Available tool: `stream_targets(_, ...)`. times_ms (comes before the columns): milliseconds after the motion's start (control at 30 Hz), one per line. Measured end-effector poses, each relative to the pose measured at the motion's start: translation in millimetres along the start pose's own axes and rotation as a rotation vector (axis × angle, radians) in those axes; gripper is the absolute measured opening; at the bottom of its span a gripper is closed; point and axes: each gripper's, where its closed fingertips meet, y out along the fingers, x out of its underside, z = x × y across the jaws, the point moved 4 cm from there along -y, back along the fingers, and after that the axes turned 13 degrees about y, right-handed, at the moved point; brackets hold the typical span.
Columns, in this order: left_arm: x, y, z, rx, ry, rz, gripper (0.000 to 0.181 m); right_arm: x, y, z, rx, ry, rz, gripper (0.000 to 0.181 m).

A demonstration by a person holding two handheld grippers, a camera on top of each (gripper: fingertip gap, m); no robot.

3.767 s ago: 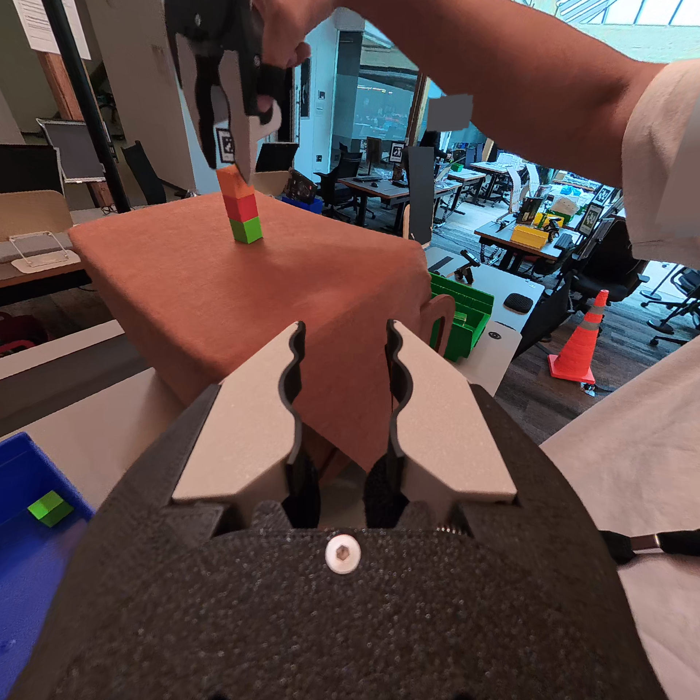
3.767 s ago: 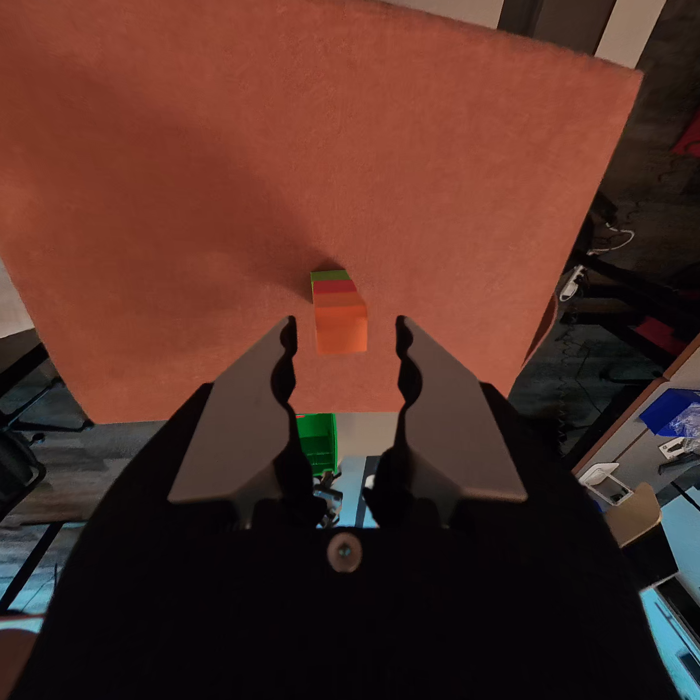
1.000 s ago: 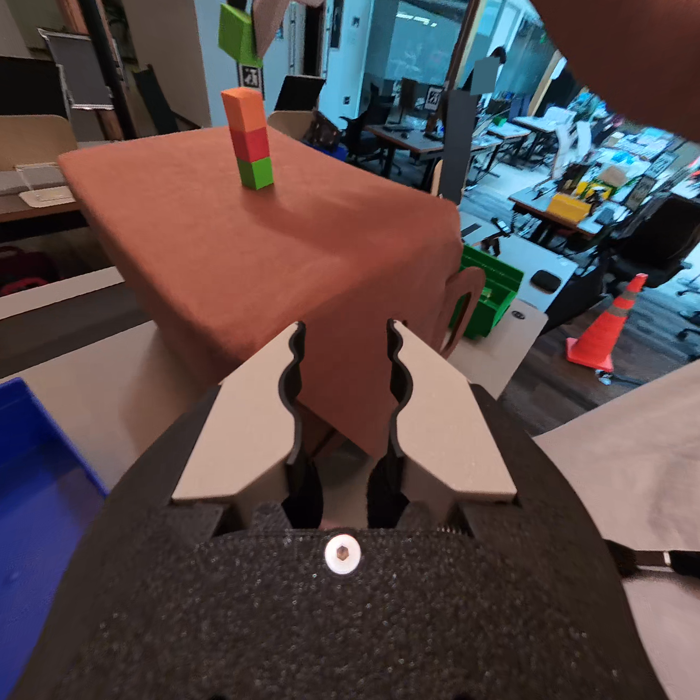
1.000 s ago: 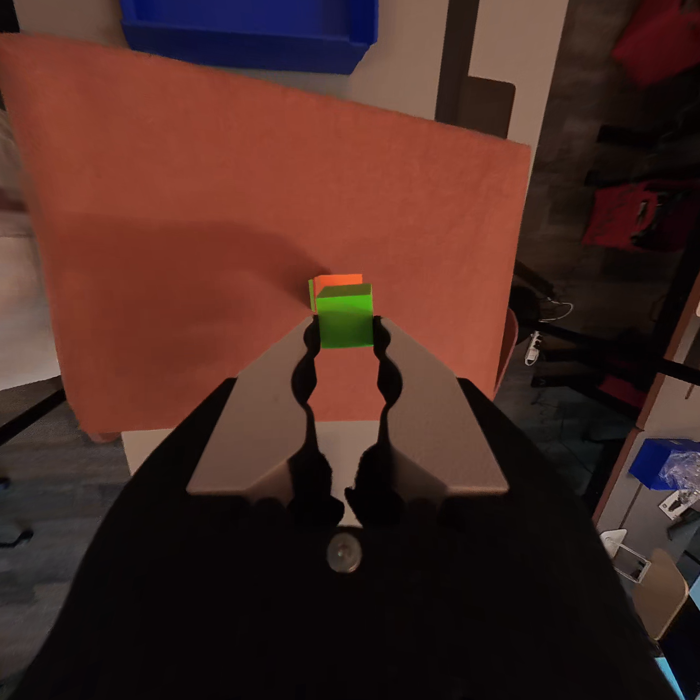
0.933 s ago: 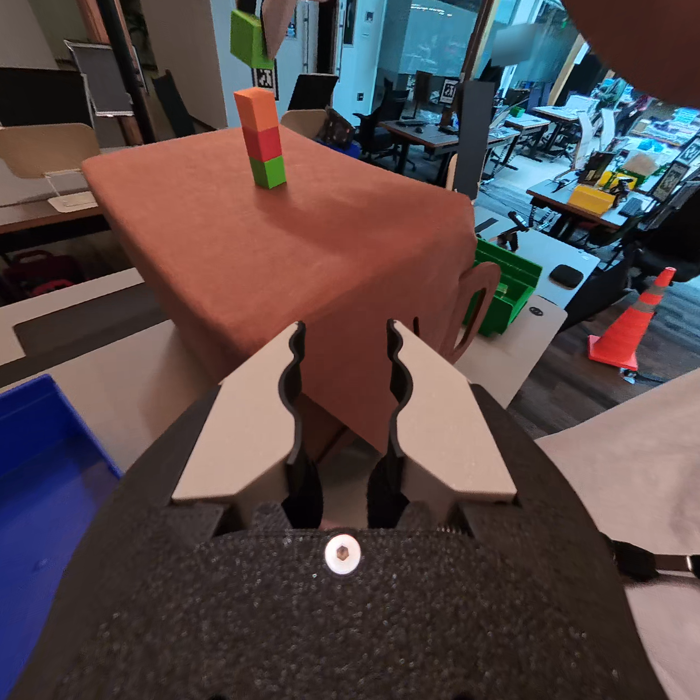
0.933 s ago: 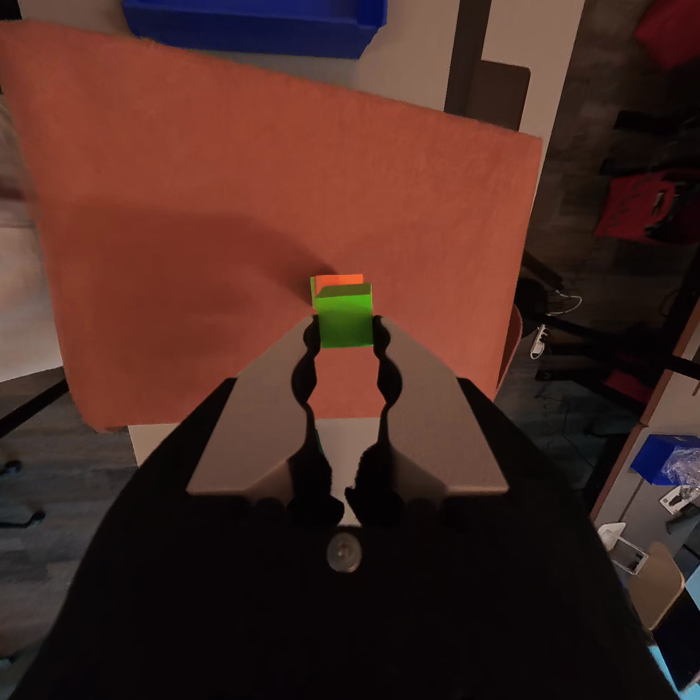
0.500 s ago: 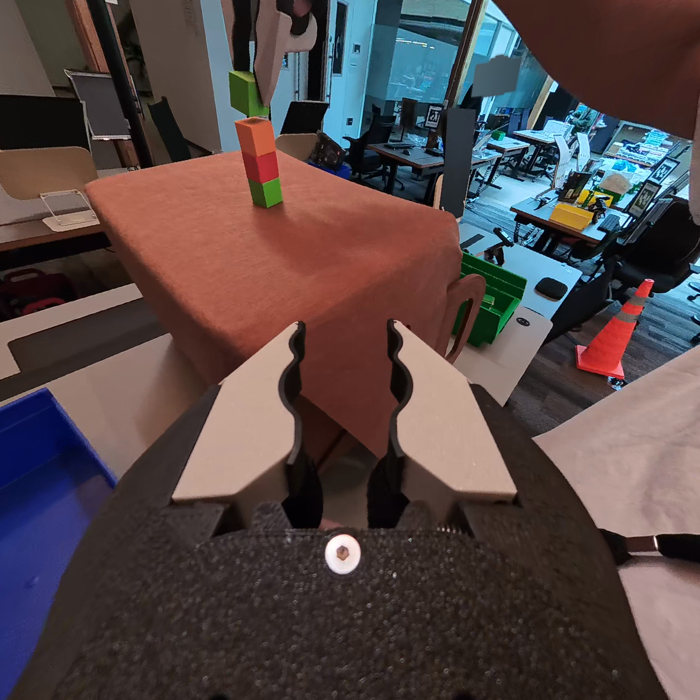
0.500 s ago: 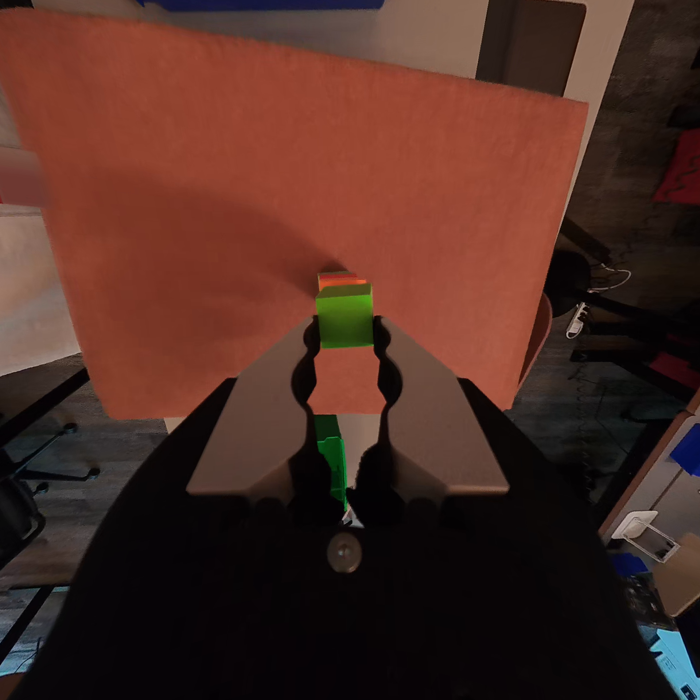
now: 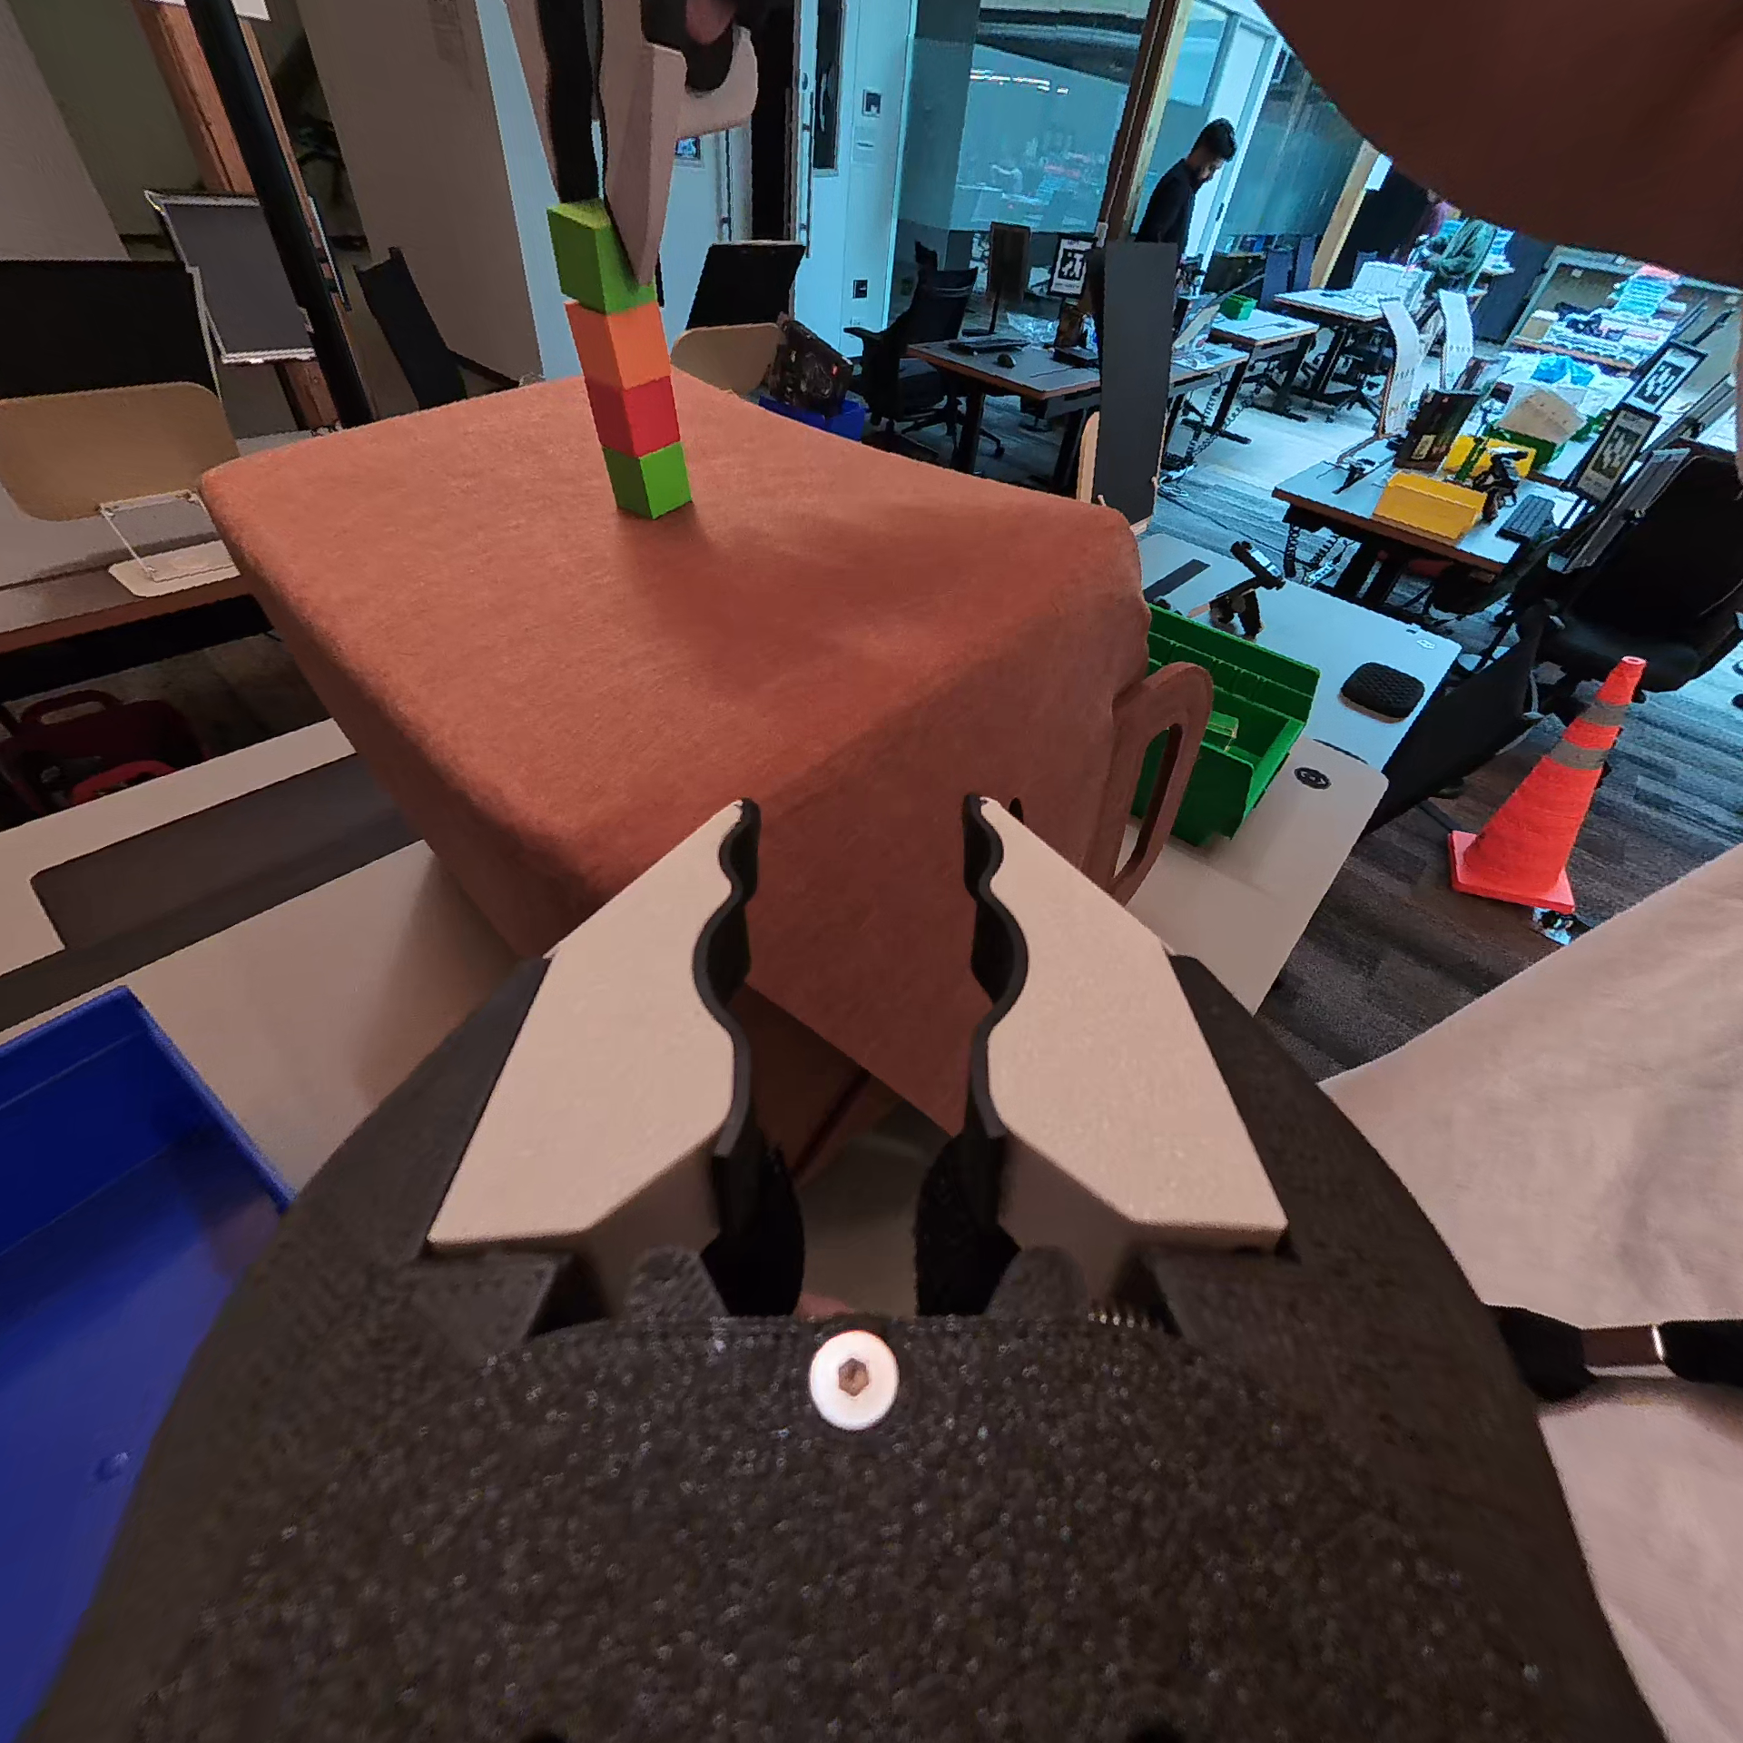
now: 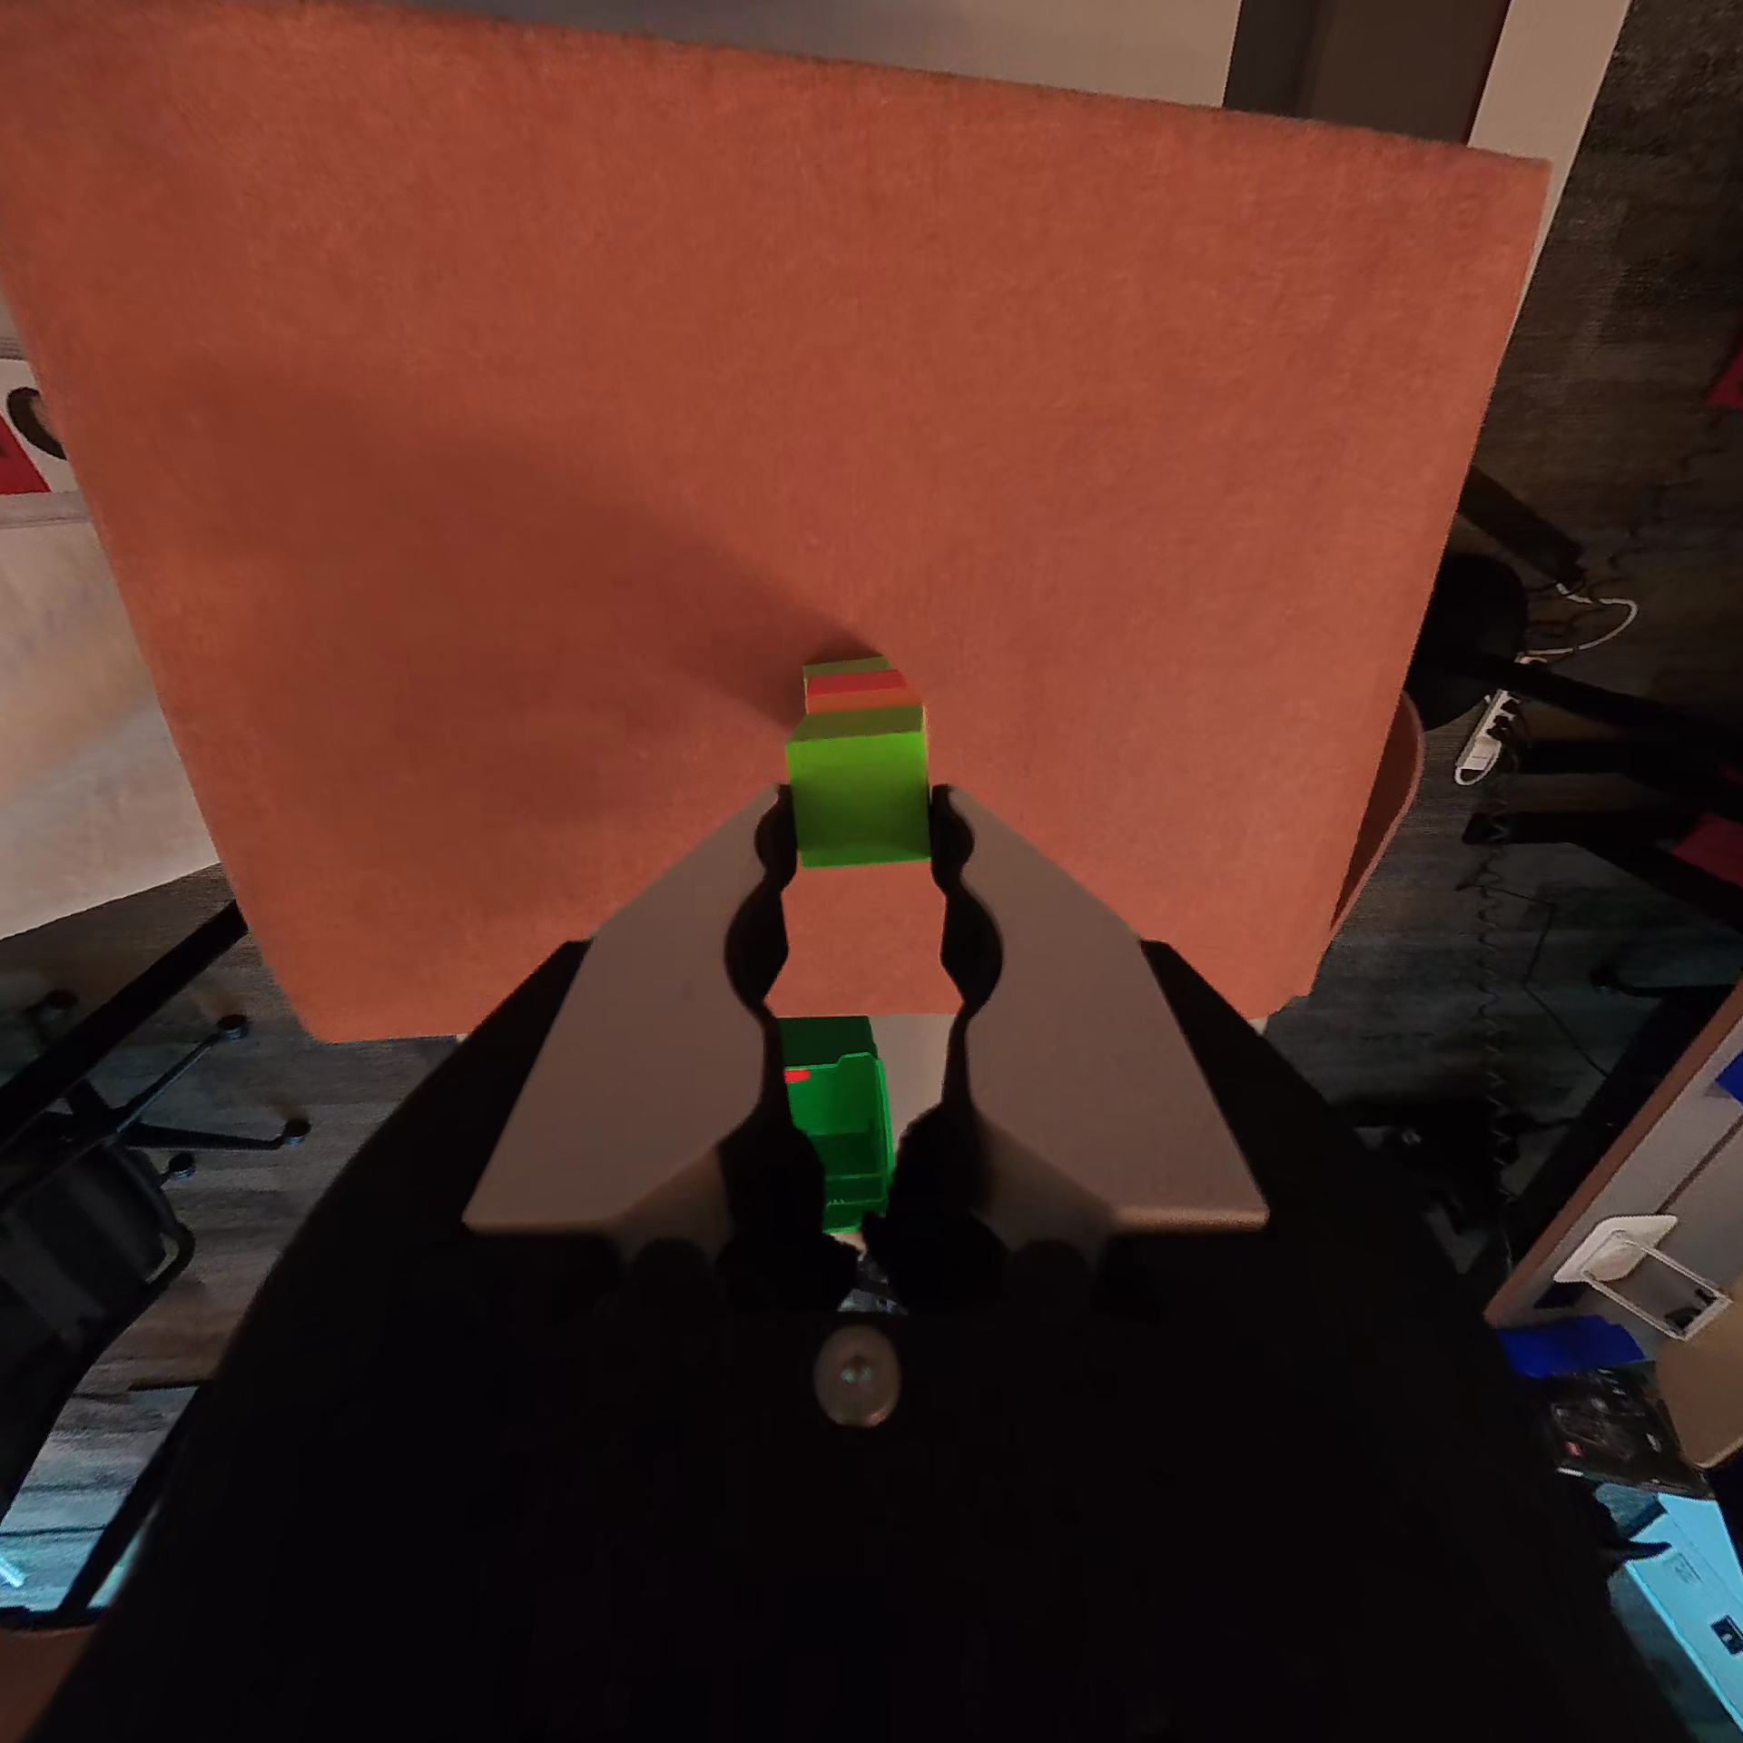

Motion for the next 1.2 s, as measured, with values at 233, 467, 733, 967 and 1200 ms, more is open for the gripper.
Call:
stream_targets(233,0,1,2,0.009,0.006,0.001,0.045,3,6,6,0.007,0.023,-0.021,0.038)
stream_targets(467,-1,-1,3,0.008,0.010,0.006,0.044,4,5,3,0.009,0.016,-0.004,0.041)
stream_targets(733,4,-1,-6,-0.012,-0.011,0.000,0.045,7,4,1,-0.005,0.020,0.053,0.042)
stream_targets(967,40,-6,-71,-0.123,-0.051,-0.003,0.045,9,3,-23,-0.108,0.038,0.380,0.046)
stream_targets(1200,48,64,-164,0.041,0.085,-0.006,0.046,29,16,-53,-0.081,0.196,0.954,0.043)
